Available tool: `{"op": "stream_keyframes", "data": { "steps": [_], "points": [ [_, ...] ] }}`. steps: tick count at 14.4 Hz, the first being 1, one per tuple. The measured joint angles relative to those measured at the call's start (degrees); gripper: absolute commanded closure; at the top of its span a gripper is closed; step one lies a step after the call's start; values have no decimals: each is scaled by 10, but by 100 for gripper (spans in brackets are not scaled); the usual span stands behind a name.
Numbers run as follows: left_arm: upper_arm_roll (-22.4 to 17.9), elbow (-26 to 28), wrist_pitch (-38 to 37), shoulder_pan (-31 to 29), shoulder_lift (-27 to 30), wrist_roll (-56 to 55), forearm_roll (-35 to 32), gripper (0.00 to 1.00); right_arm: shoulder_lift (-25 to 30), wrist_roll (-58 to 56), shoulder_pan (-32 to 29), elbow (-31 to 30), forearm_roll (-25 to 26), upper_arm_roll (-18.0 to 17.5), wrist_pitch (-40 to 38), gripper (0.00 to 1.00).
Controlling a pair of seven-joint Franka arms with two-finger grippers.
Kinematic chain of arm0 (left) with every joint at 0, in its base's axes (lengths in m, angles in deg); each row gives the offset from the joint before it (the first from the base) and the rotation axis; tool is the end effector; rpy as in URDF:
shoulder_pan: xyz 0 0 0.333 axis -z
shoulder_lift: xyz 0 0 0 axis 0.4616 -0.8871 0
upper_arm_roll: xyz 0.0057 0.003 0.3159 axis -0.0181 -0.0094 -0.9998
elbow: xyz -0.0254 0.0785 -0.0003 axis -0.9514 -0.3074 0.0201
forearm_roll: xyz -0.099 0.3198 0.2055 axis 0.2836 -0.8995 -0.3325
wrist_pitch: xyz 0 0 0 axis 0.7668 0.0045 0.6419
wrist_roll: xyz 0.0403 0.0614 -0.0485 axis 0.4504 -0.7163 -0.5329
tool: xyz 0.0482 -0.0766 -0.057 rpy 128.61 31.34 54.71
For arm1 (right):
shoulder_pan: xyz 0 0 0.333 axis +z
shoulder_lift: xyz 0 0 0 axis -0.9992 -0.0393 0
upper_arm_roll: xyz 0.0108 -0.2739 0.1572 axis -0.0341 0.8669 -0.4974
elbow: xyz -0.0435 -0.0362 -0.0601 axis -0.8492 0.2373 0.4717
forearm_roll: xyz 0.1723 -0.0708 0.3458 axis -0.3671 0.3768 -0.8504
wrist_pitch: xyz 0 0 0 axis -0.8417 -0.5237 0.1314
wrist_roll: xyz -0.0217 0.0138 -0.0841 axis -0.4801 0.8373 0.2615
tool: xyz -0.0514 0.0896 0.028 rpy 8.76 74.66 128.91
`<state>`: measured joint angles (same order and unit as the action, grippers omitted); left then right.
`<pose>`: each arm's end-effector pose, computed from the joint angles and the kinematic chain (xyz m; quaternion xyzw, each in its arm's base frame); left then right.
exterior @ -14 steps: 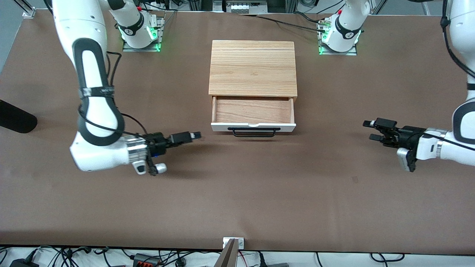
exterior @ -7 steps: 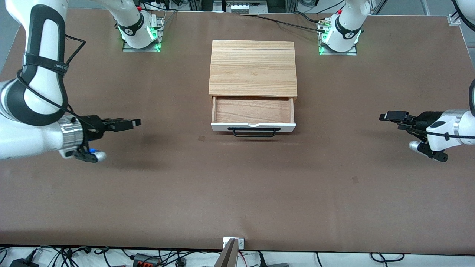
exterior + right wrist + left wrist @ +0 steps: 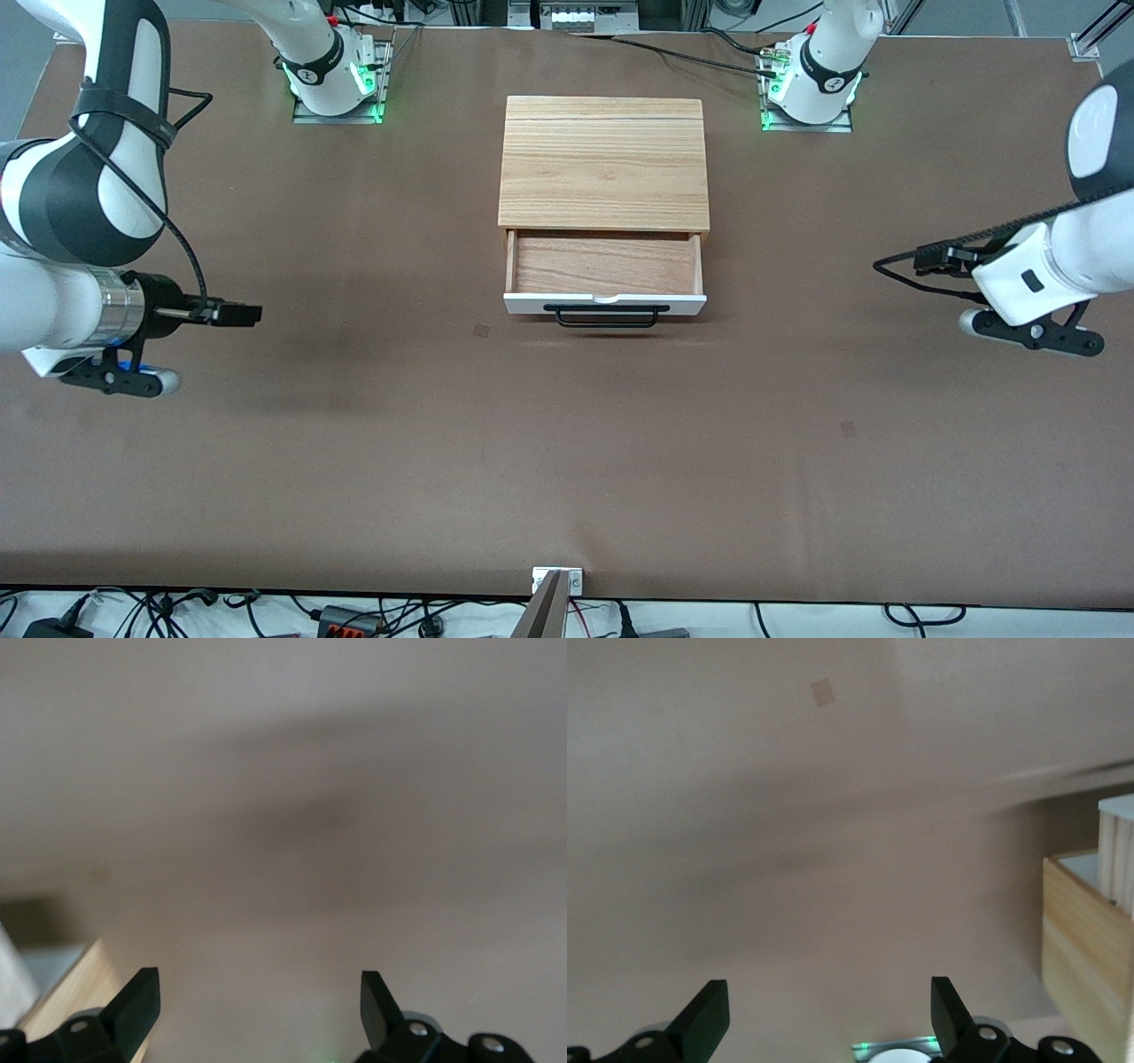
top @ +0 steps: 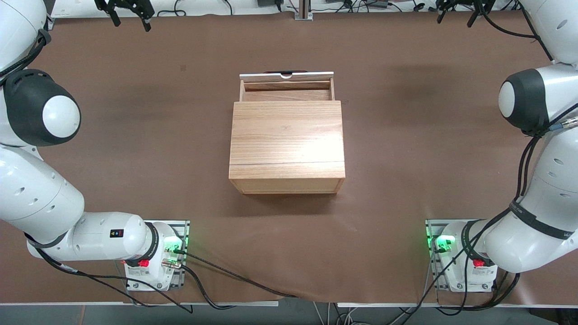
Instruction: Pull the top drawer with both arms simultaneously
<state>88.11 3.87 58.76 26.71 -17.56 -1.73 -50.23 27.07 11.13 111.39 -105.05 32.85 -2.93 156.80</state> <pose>0.6208 -0.0484 0.5428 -0.9881 0.0631 0.1350 0.0384 0.6834 0.0529 0.4887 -0.9918 0.0780 0.1008 0.0025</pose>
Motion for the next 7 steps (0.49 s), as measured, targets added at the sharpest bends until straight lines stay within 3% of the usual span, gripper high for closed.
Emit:
{"op": "stream_keyframes", "data": {
  "steps": [3,5,7],
  "points": [
    [0,-2,-5,23,4,-100,-11,0,41,0,-34,-15,100,-54,59,0],
    [-5,-3,31,20,5,-112,-11,0,77,1,-97,-26,149,-132,62,0],
    [-11,14,99,16,22,-116,-4,0,114,2,-192,-49,162,-220,64,0]
  ]
}}
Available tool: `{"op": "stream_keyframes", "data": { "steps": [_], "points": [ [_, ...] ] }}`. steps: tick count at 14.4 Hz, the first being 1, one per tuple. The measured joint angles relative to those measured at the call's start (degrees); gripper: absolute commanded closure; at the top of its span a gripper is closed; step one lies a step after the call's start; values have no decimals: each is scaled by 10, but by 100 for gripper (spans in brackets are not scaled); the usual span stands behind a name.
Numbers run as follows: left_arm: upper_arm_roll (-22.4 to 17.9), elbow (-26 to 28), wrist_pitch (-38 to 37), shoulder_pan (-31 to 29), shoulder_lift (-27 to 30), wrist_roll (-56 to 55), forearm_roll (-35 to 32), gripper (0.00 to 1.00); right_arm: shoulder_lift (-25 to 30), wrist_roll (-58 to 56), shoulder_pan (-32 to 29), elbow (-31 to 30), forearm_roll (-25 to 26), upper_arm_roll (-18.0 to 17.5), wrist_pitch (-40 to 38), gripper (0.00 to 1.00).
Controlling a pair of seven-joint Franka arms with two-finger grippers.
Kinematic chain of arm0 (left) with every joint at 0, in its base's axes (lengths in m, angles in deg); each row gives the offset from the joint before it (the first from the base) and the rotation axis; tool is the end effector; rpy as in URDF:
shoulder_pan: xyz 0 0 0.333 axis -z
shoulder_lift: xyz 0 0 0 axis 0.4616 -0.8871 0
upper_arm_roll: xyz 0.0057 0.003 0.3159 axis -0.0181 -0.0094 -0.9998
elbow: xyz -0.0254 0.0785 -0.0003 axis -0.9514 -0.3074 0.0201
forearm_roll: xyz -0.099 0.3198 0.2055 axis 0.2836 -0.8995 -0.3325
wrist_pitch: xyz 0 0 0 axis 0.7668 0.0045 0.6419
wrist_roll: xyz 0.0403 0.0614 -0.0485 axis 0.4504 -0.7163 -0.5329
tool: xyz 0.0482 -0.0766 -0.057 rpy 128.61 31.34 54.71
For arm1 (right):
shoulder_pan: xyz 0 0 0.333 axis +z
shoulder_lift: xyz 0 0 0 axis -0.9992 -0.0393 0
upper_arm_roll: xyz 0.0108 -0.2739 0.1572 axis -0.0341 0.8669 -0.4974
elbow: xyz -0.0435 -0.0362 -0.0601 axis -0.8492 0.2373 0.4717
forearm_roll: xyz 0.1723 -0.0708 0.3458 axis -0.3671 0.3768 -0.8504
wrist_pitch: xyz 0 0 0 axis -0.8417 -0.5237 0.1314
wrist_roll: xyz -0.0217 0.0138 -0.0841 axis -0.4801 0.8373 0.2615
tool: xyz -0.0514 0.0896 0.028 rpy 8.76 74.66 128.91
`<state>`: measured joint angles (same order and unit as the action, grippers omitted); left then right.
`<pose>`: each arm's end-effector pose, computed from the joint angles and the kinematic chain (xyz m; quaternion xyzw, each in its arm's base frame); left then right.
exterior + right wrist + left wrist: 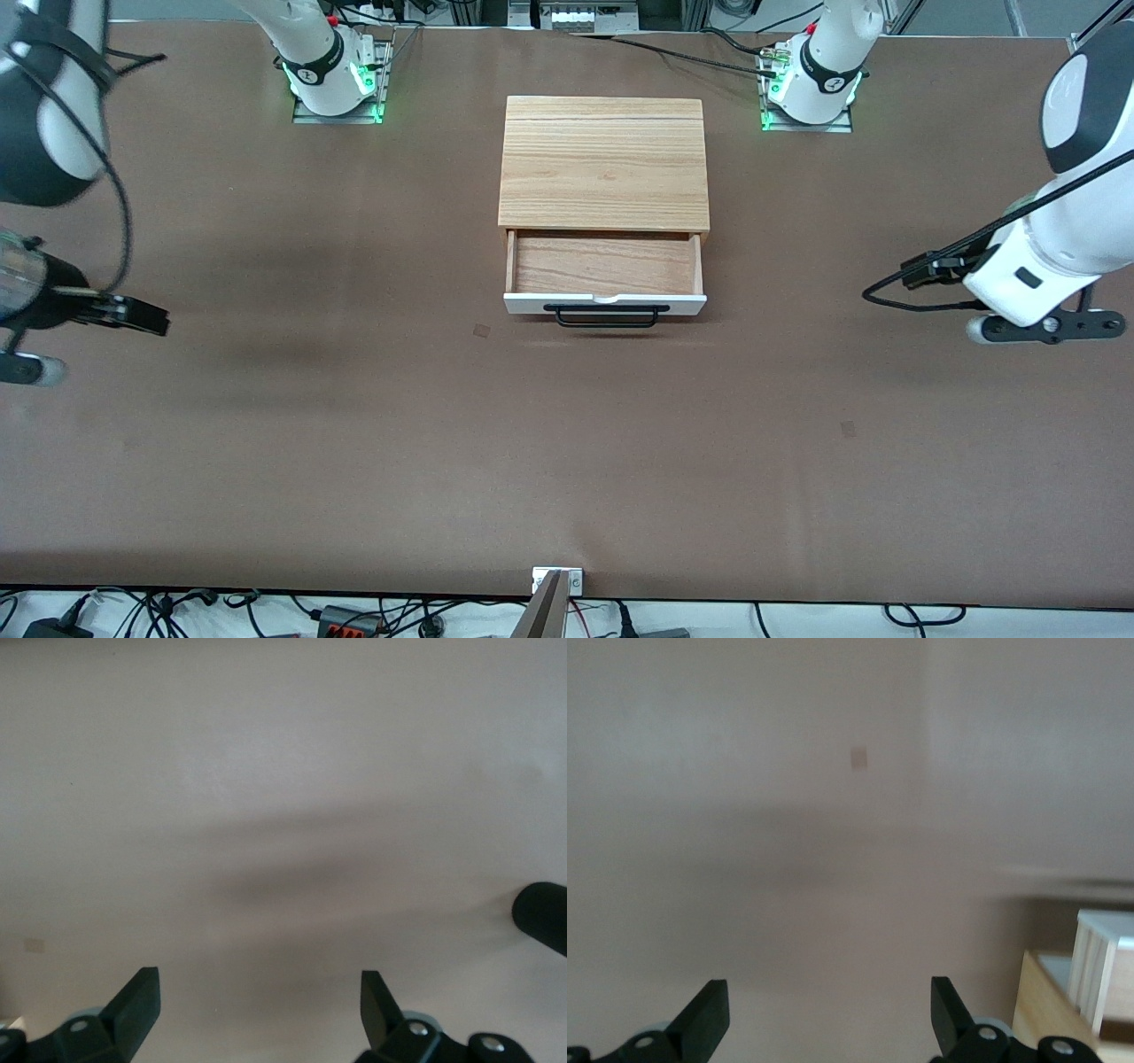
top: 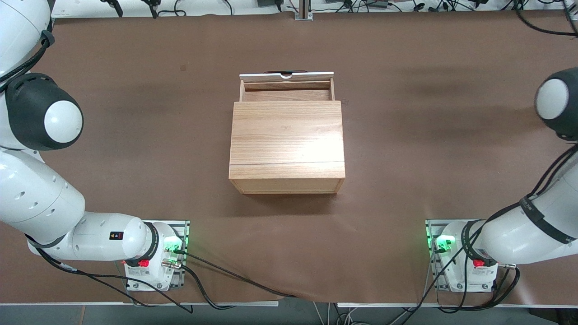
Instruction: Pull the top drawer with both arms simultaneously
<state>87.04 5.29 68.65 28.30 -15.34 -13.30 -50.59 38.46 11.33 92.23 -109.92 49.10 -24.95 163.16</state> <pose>0.6310 -0.0589 0.5671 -0.9978 -0.0294 0.0377 0.0465 0.6615 -0.0220 0.5611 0.9965 -0.0775 -0.0195 0.0247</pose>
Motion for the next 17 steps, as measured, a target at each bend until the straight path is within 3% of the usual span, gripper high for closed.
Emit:
{"op": "stream_keyframes", "data": {
  "steps": [1,3,8,13,17],
  "points": [
    [-5,28,36,-3,22,-2,16,0,16,-1,-39,-15,0,-29,3,0],
    [-12,104,101,-13,86,-2,34,0,44,-2,-71,-53,1,-51,20,0],
    [-14,252,168,-13,202,13,34,0,95,0,-61,-135,30,-70,46,0],
    [-23,275,164,-13,212,87,34,0,183,-10,-57,-242,33,-70,48,0],
    [-20,266,117,-12,212,95,34,0,211,-47,-59,-272,33,-66,52,0]
  ]
}}
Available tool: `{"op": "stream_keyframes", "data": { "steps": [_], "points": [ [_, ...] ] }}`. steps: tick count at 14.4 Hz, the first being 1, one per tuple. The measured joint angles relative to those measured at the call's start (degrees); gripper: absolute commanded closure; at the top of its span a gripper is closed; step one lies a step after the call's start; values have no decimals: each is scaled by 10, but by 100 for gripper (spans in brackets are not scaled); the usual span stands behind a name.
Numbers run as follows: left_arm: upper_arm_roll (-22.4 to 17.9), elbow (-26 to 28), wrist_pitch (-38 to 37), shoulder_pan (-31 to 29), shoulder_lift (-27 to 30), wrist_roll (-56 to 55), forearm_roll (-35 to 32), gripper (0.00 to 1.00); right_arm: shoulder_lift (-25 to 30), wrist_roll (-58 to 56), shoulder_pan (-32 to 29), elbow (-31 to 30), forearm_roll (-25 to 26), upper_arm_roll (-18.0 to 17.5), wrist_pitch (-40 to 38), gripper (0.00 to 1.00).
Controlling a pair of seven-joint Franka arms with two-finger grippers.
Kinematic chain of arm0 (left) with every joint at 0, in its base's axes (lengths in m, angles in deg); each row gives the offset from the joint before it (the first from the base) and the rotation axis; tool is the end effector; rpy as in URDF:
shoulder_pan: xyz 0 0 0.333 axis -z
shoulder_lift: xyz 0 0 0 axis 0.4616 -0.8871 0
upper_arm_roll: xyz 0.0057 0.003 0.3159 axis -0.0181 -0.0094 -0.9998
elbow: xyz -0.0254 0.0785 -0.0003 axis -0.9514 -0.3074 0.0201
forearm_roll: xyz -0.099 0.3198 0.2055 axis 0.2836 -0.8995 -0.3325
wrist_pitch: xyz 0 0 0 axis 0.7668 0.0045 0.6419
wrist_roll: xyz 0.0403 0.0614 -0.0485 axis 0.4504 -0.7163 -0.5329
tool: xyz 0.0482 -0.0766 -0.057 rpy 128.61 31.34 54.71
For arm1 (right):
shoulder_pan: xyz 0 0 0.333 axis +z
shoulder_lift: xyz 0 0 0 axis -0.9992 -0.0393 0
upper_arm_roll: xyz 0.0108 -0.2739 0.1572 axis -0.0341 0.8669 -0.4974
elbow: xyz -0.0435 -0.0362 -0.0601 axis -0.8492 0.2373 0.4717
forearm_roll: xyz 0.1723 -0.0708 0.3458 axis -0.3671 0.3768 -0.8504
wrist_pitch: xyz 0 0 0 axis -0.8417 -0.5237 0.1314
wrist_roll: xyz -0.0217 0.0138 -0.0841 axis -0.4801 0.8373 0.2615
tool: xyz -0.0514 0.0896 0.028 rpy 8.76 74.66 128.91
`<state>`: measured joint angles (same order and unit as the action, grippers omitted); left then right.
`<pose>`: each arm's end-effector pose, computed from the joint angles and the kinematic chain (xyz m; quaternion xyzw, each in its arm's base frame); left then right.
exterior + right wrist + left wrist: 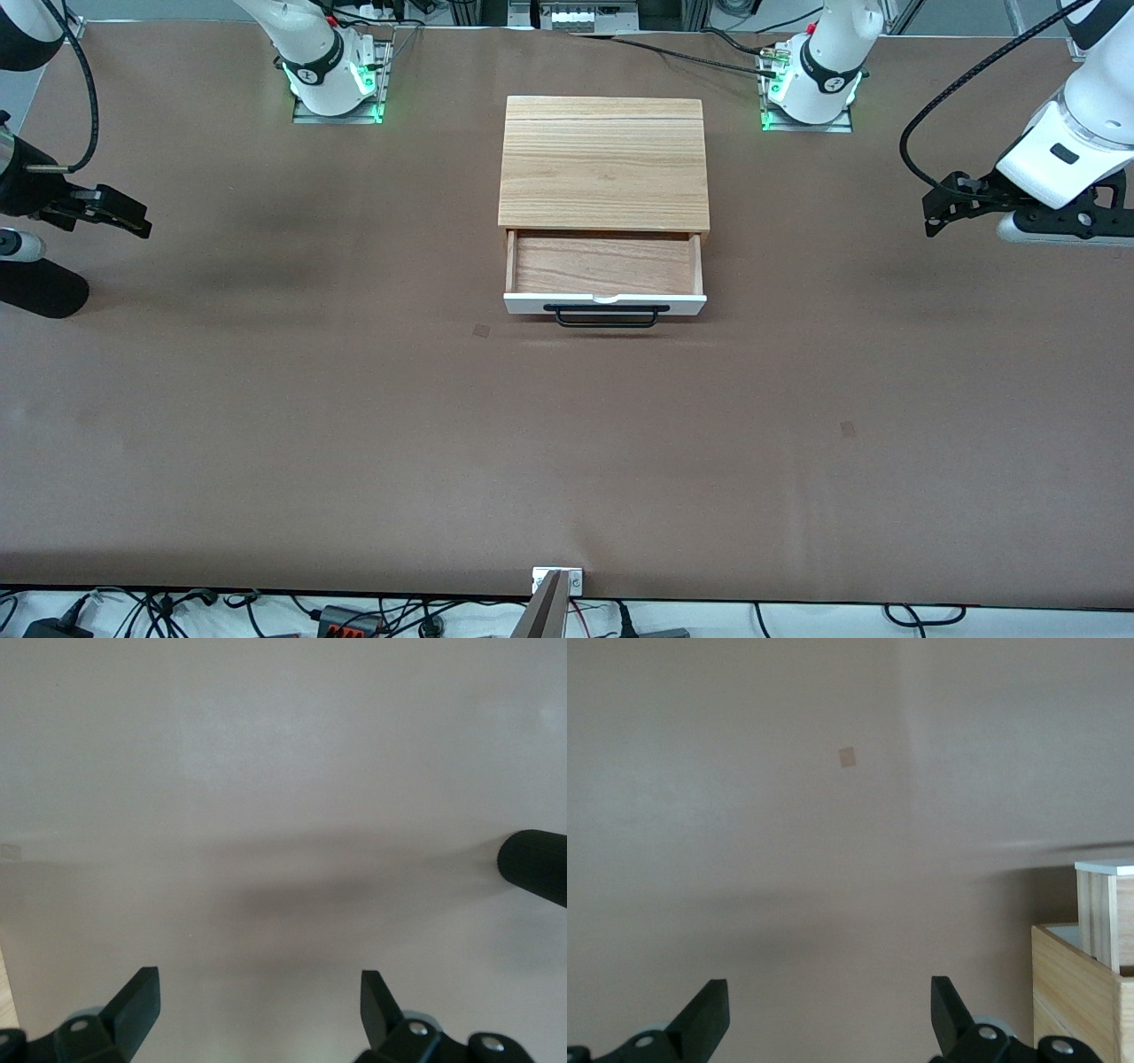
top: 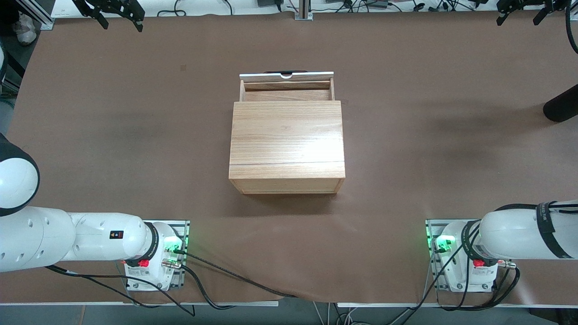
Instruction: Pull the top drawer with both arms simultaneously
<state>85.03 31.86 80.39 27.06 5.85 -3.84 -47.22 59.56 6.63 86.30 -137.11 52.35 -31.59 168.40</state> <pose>0.5371 -0.0357 0.5807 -0.9990 0.0305 -0.0114 0.0297 0.5579 -0.0326 0.5688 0.9987 -0.0321 -0.0296 0.0264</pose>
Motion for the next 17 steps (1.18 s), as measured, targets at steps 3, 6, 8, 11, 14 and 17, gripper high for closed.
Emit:
{"op": "stream_keyframes", "data": {
  "steps": [3,6,8,11,14,17],
  "points": [
    [0,-11,-2,0,-6,1,0,0,0,-3,0,-6,0,0,6,0],
    [0,-37,-3,0,-27,3,0,0,0,-9,1,-6,0,-3,7,0],
    [0,-45,-4,0,-34,3,0,0,1,-9,1,-6,-1,-3,7,0],
    [1,-49,-5,1,-37,4,0,0,2,-9,1,-6,-8,-3,11,0],
    [1,-50,-6,3,-37,4,0,0,2,-9,1,-8,-23,-3,25,0],
    [0,-57,-8,3,-40,4,0,0,2,-11,1,-13,-24,-3,27,0]
  ]
}}
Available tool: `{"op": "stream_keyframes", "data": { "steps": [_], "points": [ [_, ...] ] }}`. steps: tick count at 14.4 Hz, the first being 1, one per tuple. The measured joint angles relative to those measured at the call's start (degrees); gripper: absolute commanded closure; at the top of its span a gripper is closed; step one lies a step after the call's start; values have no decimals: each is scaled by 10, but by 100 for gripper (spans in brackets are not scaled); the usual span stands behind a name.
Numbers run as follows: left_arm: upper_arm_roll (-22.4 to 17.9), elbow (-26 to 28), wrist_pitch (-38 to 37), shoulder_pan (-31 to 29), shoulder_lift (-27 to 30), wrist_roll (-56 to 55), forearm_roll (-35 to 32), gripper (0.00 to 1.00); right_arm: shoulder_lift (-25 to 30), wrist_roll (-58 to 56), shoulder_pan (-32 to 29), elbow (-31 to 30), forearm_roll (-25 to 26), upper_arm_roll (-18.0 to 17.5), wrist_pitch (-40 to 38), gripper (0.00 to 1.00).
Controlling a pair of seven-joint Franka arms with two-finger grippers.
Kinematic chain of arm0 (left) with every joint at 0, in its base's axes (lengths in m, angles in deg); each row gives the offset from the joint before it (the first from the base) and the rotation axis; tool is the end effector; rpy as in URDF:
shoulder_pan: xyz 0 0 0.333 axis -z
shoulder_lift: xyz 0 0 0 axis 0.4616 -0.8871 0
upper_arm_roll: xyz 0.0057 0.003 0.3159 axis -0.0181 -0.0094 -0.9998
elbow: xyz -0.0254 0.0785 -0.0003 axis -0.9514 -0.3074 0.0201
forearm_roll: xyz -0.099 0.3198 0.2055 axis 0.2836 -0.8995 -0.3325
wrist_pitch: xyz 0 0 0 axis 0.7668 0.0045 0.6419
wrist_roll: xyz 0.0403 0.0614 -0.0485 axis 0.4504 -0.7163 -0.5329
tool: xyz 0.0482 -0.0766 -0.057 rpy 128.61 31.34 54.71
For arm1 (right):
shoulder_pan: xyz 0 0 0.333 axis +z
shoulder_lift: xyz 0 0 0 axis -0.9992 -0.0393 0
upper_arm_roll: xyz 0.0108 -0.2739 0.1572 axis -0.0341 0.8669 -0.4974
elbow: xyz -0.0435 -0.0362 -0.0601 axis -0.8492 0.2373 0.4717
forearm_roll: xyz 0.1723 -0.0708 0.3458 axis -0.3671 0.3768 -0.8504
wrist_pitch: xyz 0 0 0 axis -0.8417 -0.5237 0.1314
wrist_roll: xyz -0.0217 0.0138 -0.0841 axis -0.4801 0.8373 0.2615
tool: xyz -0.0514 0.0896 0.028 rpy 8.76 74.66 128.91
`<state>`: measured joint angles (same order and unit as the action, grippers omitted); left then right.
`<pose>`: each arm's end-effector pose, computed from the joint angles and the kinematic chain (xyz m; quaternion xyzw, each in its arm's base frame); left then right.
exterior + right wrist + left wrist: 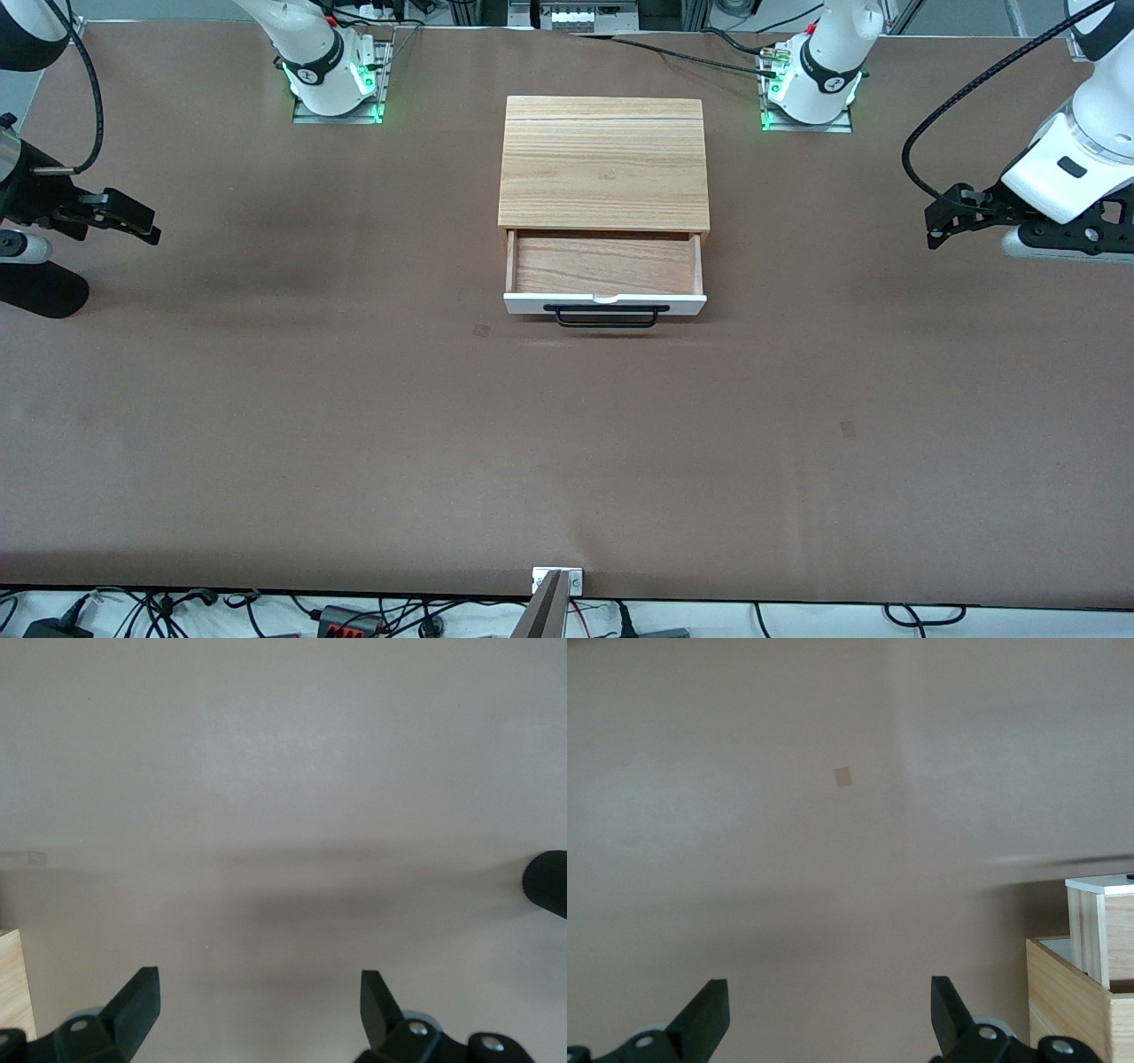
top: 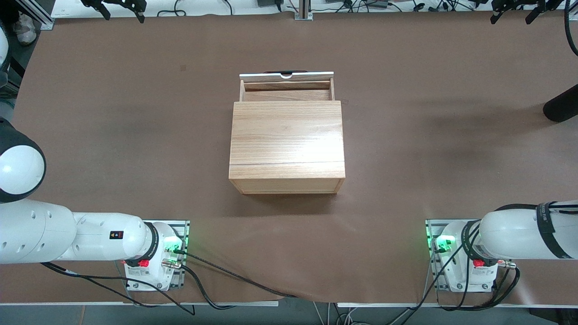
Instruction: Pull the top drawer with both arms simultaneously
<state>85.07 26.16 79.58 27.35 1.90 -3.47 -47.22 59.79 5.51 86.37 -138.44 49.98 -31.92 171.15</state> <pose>0.5595 -0.0393 0.5896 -0.9988 0.0361 -0.0196 0.0266 0.5608 -0.0246 0.5639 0.9997 -0.0207 -0.0149 0.0059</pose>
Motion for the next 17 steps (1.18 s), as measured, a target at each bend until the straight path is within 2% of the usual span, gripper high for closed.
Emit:
{"op": "stream_keyframes", "data": {
  "steps": [17],
  "points": [
    [0,-12,-15,0,-10,0,0,0,0,-6,0,-2,0,-2,7,0]
  ]
}}
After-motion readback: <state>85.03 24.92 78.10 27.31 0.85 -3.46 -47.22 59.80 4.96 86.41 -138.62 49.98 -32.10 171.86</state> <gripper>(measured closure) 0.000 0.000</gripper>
